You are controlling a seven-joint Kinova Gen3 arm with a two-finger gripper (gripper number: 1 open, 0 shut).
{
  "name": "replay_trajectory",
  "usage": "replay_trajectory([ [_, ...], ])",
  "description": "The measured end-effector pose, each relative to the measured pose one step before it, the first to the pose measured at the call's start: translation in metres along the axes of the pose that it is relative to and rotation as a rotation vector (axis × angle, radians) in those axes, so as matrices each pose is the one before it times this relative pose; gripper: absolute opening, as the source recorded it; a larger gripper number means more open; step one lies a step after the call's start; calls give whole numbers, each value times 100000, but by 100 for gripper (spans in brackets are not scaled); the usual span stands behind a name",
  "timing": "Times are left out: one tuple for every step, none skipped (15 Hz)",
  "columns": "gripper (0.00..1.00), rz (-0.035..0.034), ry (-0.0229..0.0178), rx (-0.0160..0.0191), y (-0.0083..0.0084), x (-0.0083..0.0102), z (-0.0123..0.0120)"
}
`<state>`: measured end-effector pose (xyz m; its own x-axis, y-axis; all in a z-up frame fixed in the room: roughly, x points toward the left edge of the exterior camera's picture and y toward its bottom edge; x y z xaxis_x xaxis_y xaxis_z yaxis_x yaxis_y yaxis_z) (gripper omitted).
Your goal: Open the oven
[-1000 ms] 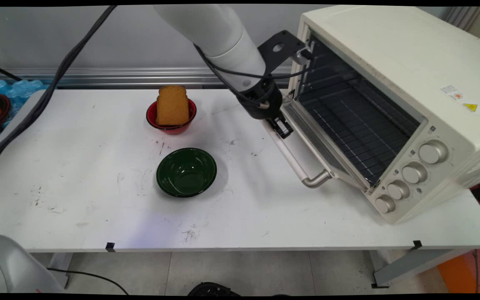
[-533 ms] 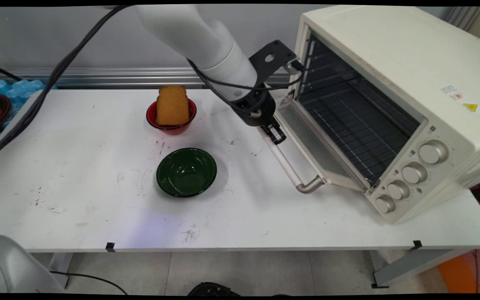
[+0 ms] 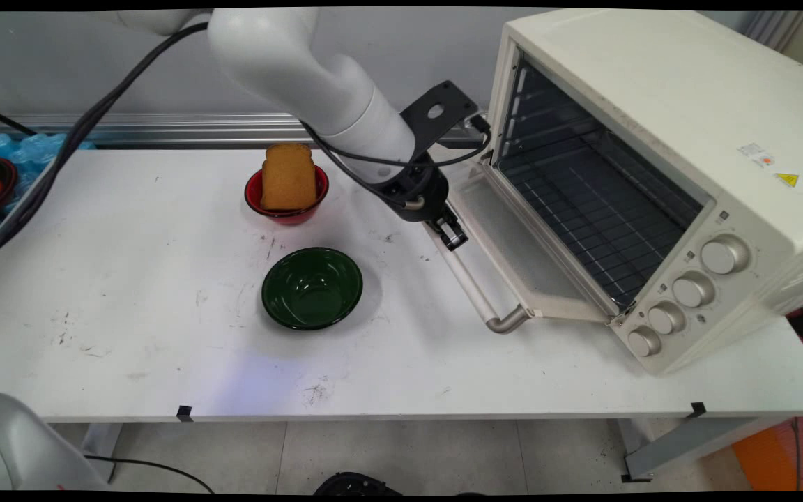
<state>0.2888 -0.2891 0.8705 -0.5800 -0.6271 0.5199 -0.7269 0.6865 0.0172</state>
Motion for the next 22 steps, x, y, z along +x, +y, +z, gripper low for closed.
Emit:
replay_trajectory([
  [0,-83,287,71,-17,-269,62],
  [0,-71,252,64,-22,-220,53],
  [0,-67,281,108,-31,-236,51],
  [0,-42,320,92,-37,-213,34],
  [0,-2,230,58,-32,-184,13],
  [0,-5,203,50,-31,-147,-2],
  [0,66,137,12,-29,-161,-15],
  [0,82,173,-14,-52,-230,-38],
  [0,211,221,-83,-46,-232,-64],
  [0,240,205,-111,-34,-198,-60],
  [0,230,164,-116,-16,-126,-42],
  [0,457,275,-186,-42,-239,-82],
  [0,458,281,-182,-29,-185,-69],
  [0,574,348,-198,-48,-207,-79],
  [0,539,311,-217,-59,-220,-80],
  [0,478,219,-179,-51,-192,-69],
  [0,520,171,-141,-79,-237,-88],
  [0,447,133,-109,-95,-232,-104],
  [0,406,108,-84,-73,-183,-96],
  [0,289,187,-152,-87,-192,-133],
  [0,196,222,-93,-97,-175,-172],
  [0,202,158,-25,-82,-120,-164],
])
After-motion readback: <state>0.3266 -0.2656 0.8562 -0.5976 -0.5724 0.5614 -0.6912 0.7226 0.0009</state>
